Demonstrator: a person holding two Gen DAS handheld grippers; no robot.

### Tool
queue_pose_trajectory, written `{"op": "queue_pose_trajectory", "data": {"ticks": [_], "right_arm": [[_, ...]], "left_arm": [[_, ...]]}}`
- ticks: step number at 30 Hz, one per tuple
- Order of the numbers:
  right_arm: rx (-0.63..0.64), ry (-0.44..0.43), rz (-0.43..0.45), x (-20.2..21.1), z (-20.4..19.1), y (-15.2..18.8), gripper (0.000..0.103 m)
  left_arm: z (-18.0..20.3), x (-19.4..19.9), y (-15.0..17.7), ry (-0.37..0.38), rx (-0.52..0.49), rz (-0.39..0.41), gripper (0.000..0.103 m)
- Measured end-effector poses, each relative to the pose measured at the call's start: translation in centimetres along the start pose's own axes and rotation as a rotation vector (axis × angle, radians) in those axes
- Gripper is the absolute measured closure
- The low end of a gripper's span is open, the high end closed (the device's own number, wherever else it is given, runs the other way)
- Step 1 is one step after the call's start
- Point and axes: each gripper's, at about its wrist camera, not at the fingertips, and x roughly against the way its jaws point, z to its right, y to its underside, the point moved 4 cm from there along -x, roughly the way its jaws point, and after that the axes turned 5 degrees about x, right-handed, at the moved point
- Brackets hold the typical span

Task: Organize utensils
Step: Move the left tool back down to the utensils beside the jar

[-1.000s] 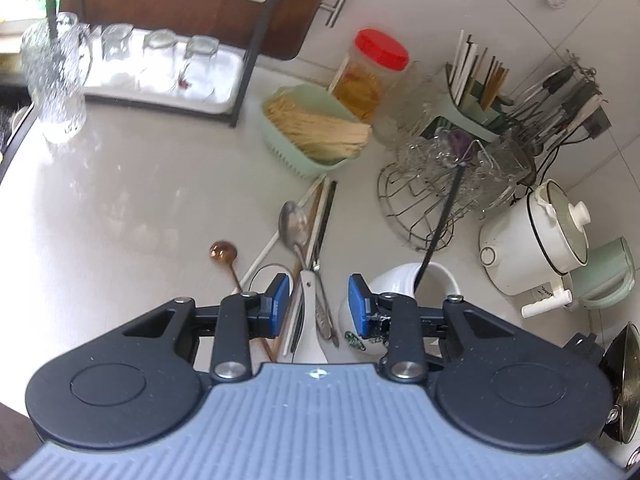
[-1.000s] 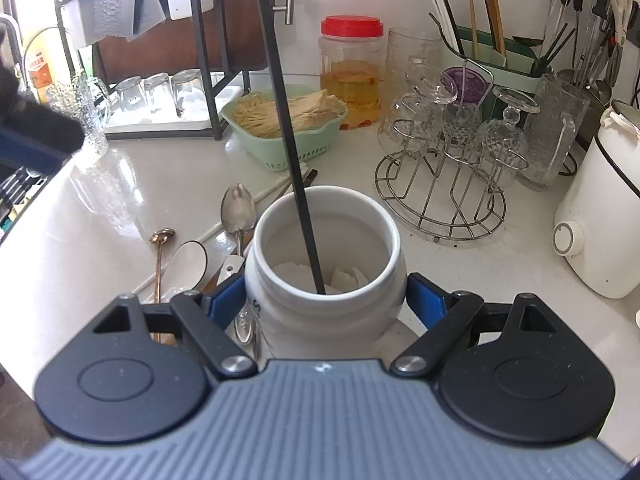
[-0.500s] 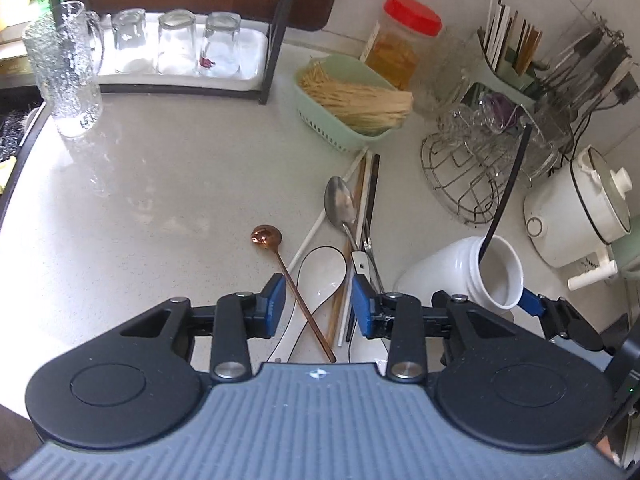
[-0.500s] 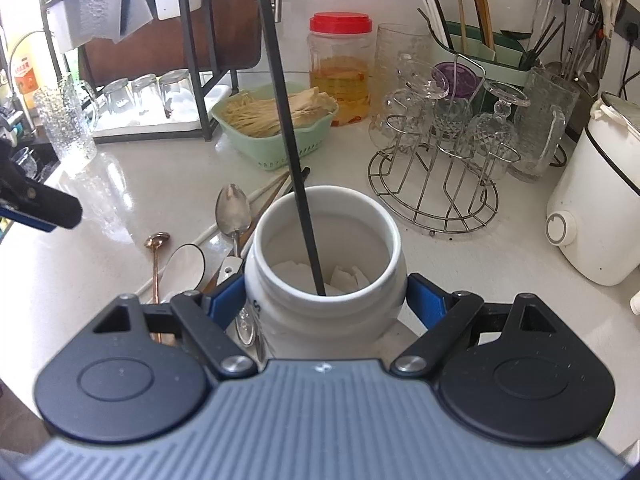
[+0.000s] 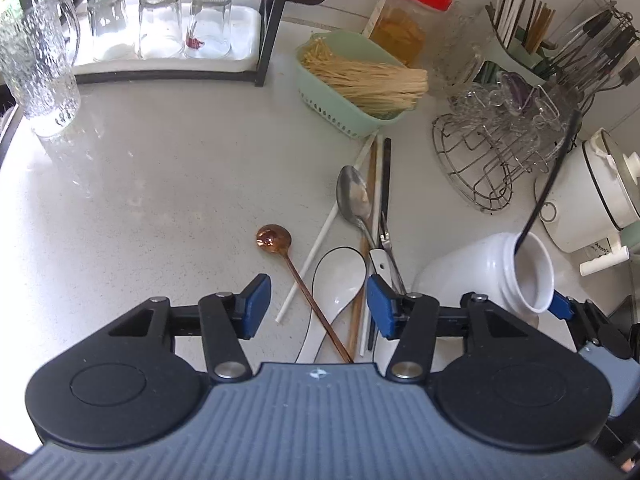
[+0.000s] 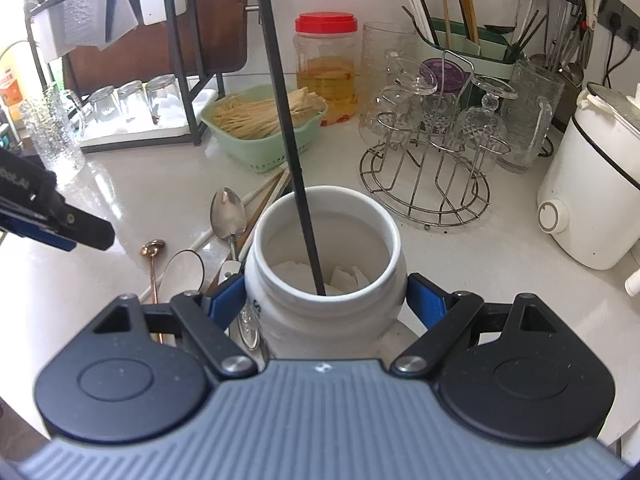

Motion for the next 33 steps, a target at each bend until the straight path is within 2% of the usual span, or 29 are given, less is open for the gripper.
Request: {"op": "queue_pose_trajectory", "data": {"ticks": [5, 12, 18, 24, 28, 33], "right_arm": [[-0.008, 0.012, -0.015, 0.0, -0.1, -0.1, 0.014], [-0.010, 0.014, -0.029, -0.1, -0.1, -0.3, 0.014], [-0.008, 0.012, -0.028, -0.1, 0.0, -0.3, 0.014], [0.008, -0.003, -0.032, -0.1, 0.0, -0.4, 0.014], [0.011, -0.005, -0.030, 0.0, 0.0, -0.2, 0.014], [0.009, -0.004, -0.033, 0.0, 0.0, -0.3, 0.014]], "left_arm": [[-0.6, -2.0, -0.2, -0.016, -0.006, 0.000, 0.044], [-1.3, -4.2, -1.0, -0.043, 0.045, 0.036, 0.044], [-1.7, -6.3, -1.1, -0.110, 0.061, 0.056, 0.044], [-1.7, -8.0, -1.1, -0.137, 0.078, 0.056, 0.046], [-1.3, -8.5, -1.2, -0.161, 0.058, 0.061, 0.054], [-1.0, -8.8, -1.4, -0.179, 0.058, 0.071, 0.058]]}}
